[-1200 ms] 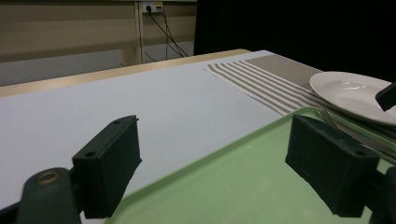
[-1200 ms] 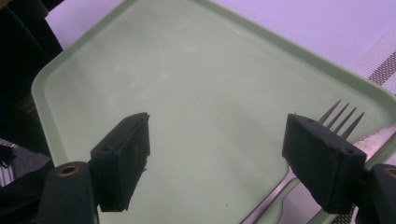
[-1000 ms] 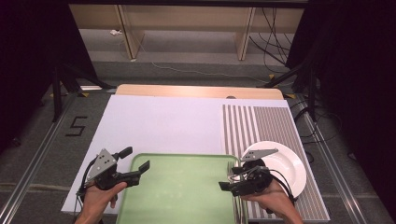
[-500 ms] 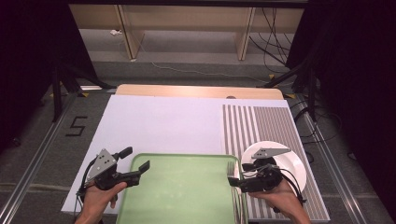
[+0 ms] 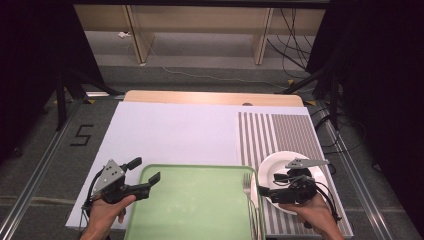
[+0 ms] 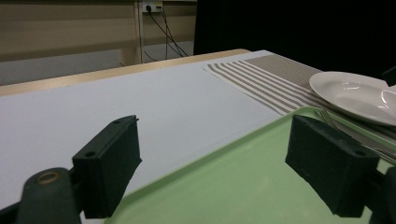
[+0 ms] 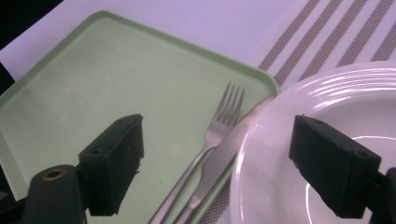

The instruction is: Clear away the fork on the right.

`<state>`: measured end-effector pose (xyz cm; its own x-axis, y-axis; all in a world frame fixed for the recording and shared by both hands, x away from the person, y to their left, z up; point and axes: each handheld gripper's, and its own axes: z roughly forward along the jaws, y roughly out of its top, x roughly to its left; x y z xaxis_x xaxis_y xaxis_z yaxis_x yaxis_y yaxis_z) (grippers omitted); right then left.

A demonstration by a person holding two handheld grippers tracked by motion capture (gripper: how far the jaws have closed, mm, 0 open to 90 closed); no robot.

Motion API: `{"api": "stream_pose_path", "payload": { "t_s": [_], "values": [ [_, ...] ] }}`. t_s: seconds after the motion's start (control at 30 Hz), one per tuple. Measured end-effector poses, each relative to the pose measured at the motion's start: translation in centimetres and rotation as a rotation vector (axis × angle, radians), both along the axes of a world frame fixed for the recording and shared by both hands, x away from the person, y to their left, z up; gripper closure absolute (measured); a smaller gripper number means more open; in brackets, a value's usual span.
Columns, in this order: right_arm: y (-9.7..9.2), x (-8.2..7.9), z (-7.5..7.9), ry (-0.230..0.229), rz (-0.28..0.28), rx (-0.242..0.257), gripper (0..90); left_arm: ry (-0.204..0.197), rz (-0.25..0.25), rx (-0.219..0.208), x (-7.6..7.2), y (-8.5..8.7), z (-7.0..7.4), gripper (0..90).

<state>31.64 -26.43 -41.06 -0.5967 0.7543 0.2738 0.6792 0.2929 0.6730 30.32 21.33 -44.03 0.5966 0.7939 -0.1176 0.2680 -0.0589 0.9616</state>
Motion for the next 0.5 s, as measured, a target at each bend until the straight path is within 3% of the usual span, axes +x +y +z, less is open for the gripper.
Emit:
{"api": "stream_pose_path", "payload": {
  "t_s": [0.07,0.23,0.27,0.33,0.5],
  "values": [
    [-0.4,-0.1,-0.1,-0.003,-0.019,0.019,18.9,0.001,-0.001,0.0,0.0,0.0,0.0,16.7],
    [-1.3,-0.3,-0.2,-0.014,-0.043,0.011,18.9,0.0,0.0,0.001,0.0,-0.1,0.0,16.8],
    [-1.6,-0.4,0.0,0.002,-0.044,-0.002,18.9,0.0,0.0,0.001,0.0,0.0,0.0,16.7],
    [-1.9,-0.4,-0.2,-0.016,-0.055,0.015,18.9,0.0,0.0,0.0,0.0,0.0,0.0,16.7],
    [-2.7,-0.8,0.0,0.001,-0.085,-0.018,16.3,-0.001,-0.001,0.0,0.0,0.0,0.0,16.8]
  ]
}}
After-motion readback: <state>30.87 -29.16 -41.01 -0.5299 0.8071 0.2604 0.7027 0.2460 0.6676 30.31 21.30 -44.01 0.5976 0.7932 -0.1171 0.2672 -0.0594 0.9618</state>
